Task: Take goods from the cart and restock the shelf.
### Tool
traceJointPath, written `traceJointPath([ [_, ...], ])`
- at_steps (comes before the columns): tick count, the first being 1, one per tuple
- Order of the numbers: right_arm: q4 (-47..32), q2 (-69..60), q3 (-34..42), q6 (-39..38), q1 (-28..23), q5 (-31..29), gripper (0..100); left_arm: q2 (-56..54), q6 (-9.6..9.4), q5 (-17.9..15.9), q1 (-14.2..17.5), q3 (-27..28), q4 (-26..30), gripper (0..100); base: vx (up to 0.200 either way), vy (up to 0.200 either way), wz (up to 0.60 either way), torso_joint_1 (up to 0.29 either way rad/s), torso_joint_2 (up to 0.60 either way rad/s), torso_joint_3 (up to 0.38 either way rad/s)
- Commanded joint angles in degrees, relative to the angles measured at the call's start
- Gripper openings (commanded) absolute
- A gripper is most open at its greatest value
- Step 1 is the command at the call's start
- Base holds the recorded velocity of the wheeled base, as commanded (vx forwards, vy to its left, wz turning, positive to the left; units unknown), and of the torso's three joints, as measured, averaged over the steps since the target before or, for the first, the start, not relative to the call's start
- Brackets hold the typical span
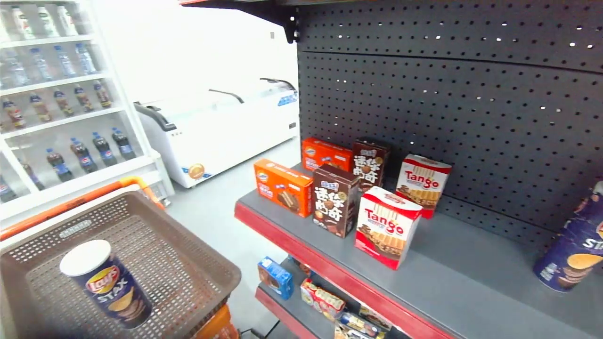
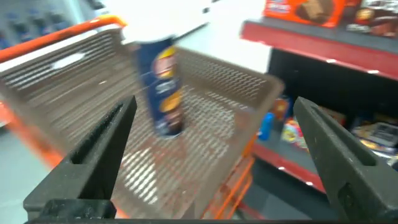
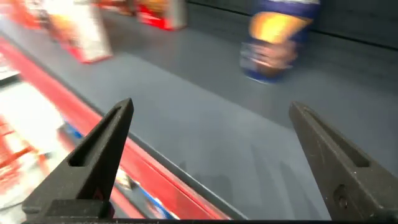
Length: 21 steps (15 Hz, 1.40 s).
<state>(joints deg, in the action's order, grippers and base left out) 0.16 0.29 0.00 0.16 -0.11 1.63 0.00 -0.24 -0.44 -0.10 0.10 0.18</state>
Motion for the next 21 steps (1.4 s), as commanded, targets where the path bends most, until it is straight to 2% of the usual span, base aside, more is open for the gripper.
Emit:
traceJointPath([
  [1,0.02,0.06,0.0,0.02,0.02,0.04,100,0.0,-0.02,0.0,0.01,-0.01,-0.01,100,0.0,0.0,0.6,0.002,0.01,0.007],
  [3,0.02,0.06,0.0,0.02,0.02,0.04,100,0.0,-0.11,0.0,0.01,-0.01,-0.01,100,0.0,0.0,0.6,0.002,0.0,0.002],
  [7,0.02,-0.03,0.0,-0.07,0.02,0.04,100,0.0,-0.9,0.44,0.1,-0.01,-0.18,100,0.0,0.0,0.0,0.0,0.0,0.0],
  [8,0.02,-0.03,0.0,-0.07,0.02,0.04,100,0.0,-3.71,2.02,0.1,2.01,-0.36,100,0.0,0.0,0.0,0.0,0.0,0.0],
  [9,0.02,0.06,0.0,-0.07,0.02,0.04,100,1.32,-8.9,2.64,0.1,10.71,3.33,100,0.0,0.0,0.0,0.0,0.0,0.0],
  [10,0.02,0.06,0.0,-0.07,0.02,0.04,100,6.15,-10.22,2.81,0.19,18.71,9.57,100,0.0,0.0,0.0,0.0,0.0,0.0],
  [11,0.02,-0.03,0.0,-0.07,0.02,0.04,100,11.43,-10.57,3.25,0.45,28.47,15.29,100,0.0,0.0,0.0,0.0,0.0,0.0],
  [14,0.02,0.06,0.0,-0.07,0.02,0.04,100,32.52,-11.09,4.13,1.06,45.34,24.25,100,0.0,0.0,0.0,0.0,0.0,0.0],
  [15,0.02,0.06,0.0,-0.07,0.02,0.04,100,35.6,-11.09,5.18,1.5,47.54,26.36,100,0.0,0.0,0.0,0.0,0.0,0.0],
  [16,0.02,0.06,0.0,-0.07,0.02,0.04,100,41.31,-11.09,6.5,2.38,51.85,31.55,100,0.0,0.0,0.0,0.0,0.0,0.0],
  [17,0.02,-0.03,0.0,-0.07,0.02,0.04,100,47.46,-10.57,6.5,0.8,55.01,35.24,100,0.0,0.0,0.0,0.0,0.0,0.0],
  [18,0.02,-0.03,0.0,-0.07,0.02,0.04,100,52.21,-8.02,6.06,0.1,55.01,34.71,100,0.0,0.0,0.0,0.0,0.0,0.0],
  [19,0.02,-0.03,0.0,-0.07,0.02,0.04,100,56.6,-5.64,3.78,2.12,55.1,34.71,100,0.0,0.0,0.0,0.0,0.0,0.0],
  [20,0.02,-0.03,0.0,-0.07,0.02,0.04,100,59.59,-6.7,-2.46,5.11,55.01,34.53,100,0.0,0.0,0.0,0.0,0.0,0.0],
  [21,0.02,0.06,0.0,-0.07,0.02,0.04,100,61.08,-8.37,-7.91,6.6,54.83,33.74,100,0.0,0.0,0.0,0.0,0.0,0.0],
])
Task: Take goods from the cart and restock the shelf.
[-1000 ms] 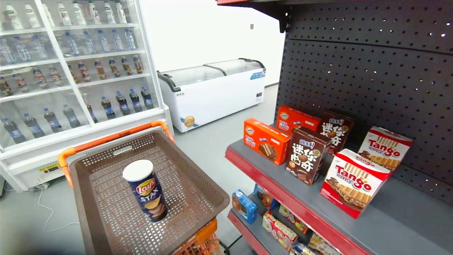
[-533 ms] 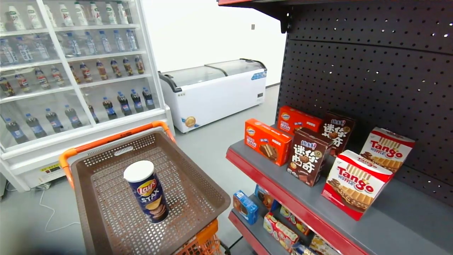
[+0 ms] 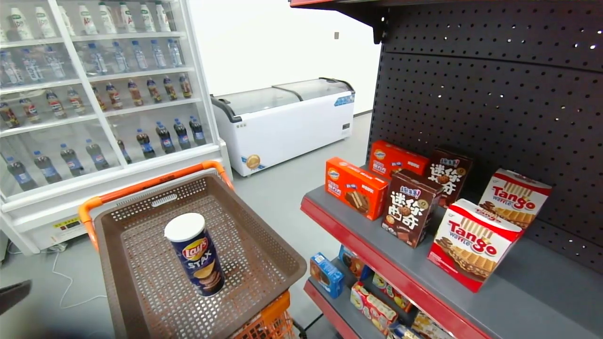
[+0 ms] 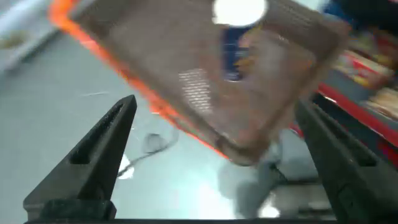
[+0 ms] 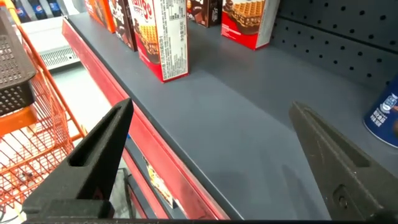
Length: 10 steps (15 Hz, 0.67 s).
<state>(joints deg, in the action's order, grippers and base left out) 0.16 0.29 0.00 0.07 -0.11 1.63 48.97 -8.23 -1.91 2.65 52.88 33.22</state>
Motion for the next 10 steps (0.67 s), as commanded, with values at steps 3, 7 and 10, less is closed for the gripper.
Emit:
traceJointPath([
  [3,0.02,0.06,0.0,0.01,0.02,0.04,100,21.52,-7.5,-21.9,11.33,-8.59,-15.64,100,0.0,0.0,0.0,0.0,0.0,0.0],
  [7,0.02,-0.03,0.0,0.01,0.02,0.04,100,29.87,-8.12,-22.96,11.94,-17.81,-36.47,100,0.0,0.0,0.0,0.0,0.0,0.0],
  [10,0.02,0.06,0.0,0.01,0.02,0.04,100,33.38,-8.12,-25.24,10.1,-21.33,-44.91,100,0.0,0.0,0.0,0.0,0.0,0.0],
])
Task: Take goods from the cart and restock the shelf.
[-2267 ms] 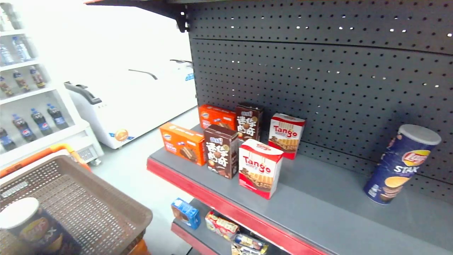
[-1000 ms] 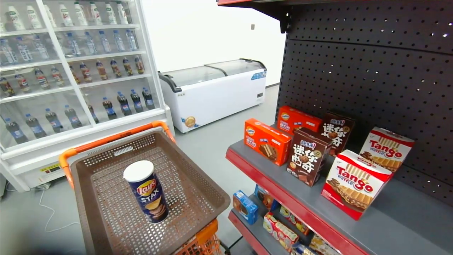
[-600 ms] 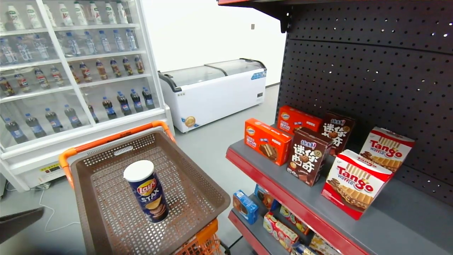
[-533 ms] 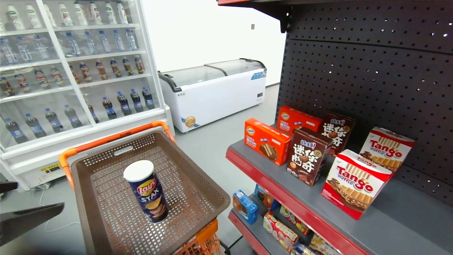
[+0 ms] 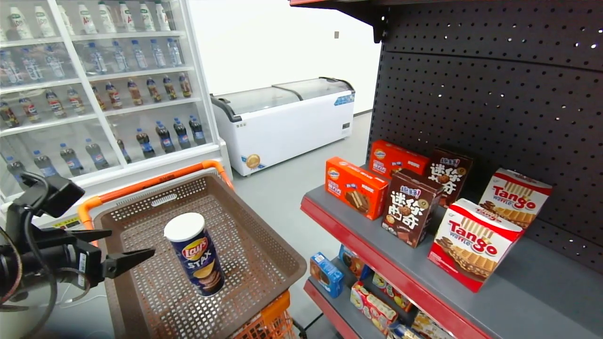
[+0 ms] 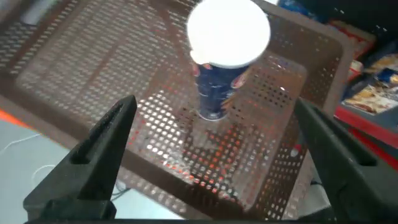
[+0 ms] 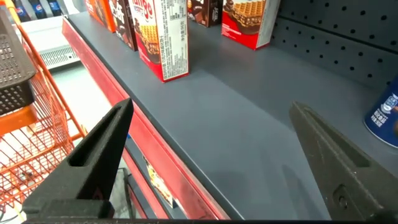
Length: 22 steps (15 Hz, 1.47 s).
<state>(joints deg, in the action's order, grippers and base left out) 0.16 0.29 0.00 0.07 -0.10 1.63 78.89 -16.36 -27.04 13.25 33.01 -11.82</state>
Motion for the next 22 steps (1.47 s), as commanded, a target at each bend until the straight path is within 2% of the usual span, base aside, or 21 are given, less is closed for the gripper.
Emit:
traceJointPath([
  [1,0.02,-0.03,0.0,0.01,0.01,0.04,100,4.43,0.01,-0.47,-2.26,-2.16,-2.06,100,0.0,0.0,0.0,0.0,0.0,0.0],
  [5,0.02,-0.03,0.0,0.01,0.01,0.04,100,7.86,0.01,-1.17,-5.25,-5.77,-9.18,100,0.0,0.0,0.0,0.0,0.0,0.0],
  [9,0.02,0.06,0.0,0.01,0.01,0.04,100,18.23,-0.08,-1.26,-6.48,-13.5,-30.98,100,0.0,0.0,0.0,0.0,0.0,0.0],
  [12,0.02,-0.03,0.0,0.01,0.01,0.04,100,24.91,-0.52,-1.0,-7.1,-13.5,-38.62,100,0.0,0.0,0.0,0.0,0.0,0.0],
  [14,0.02,-0.03,0.0,0.01,0.01,0.04,100,27.81,-2.01,-0.91,-7.19,-12.97,-40.21,100,0.0,0.0,0.0,0.0,0.0,0.0],
  [20,0.02,-0.03,0.0,0.01,0.01,0.04,100,33.97,-2.01,-1.0,-7.36,-9.9,-43.55,100,0.0,0.0,0.0,0.0,0.0,0.0],
  [22,0.02,0.06,0.0,0.01,0.01,0.04,100,35.46,-2.01,-0.91,-9.03,-8.58,-46.36,100,0.0,0.0,0.0,0.0,0.0,0.0],
])
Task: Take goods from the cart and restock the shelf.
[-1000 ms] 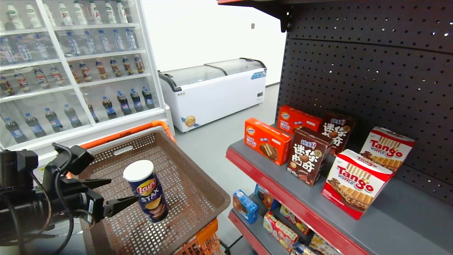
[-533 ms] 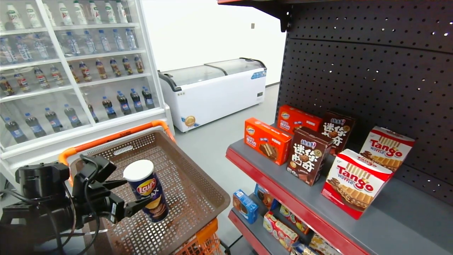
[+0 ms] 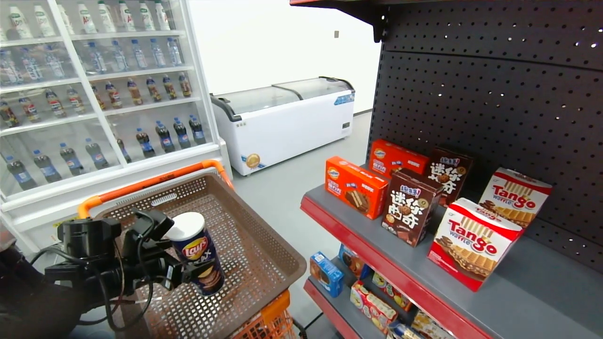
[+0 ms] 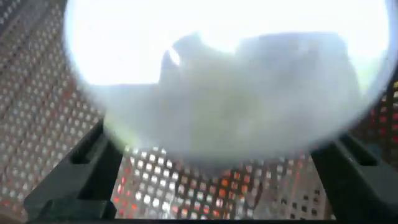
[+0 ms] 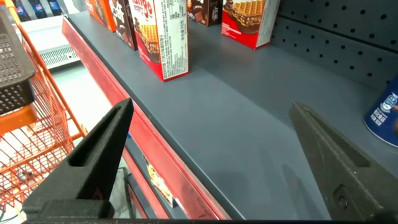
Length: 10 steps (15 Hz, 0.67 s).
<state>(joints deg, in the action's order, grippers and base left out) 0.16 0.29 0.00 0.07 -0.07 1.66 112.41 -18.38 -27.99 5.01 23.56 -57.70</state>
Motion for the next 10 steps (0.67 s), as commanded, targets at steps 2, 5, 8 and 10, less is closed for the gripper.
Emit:
traceJointPath([
  [2,0.02,0.06,0.0,0.01,-0.01,0.01,100,2.55,0.01,0.04,-1.76,1.66,-1.19,100,0.0,0.0,0.0,0.0,0.0,0.0],
  [5,0.02,-0.03,0.0,0.01,-0.01,0.01,100,2.73,0.19,0.04,-2.37,1.48,-1.1,100,0.0,0.0,0.0,0.0,0.0,0.0],
  [8,0.02,0.06,0.0,0.01,-0.01,0.01,100,2.64,0.28,0.04,-2.29,1.22,-1.19,100,0.0,0.0,0.0,0.0,0.0,0.0],
  [10,0.02,0.06,0.0,0.01,-0.01,0.01,100,2.64,0.19,0.04,-2.46,1.84,-0.84,0,0.0,0.0,0.0,0.0,0.0,0.0],
])
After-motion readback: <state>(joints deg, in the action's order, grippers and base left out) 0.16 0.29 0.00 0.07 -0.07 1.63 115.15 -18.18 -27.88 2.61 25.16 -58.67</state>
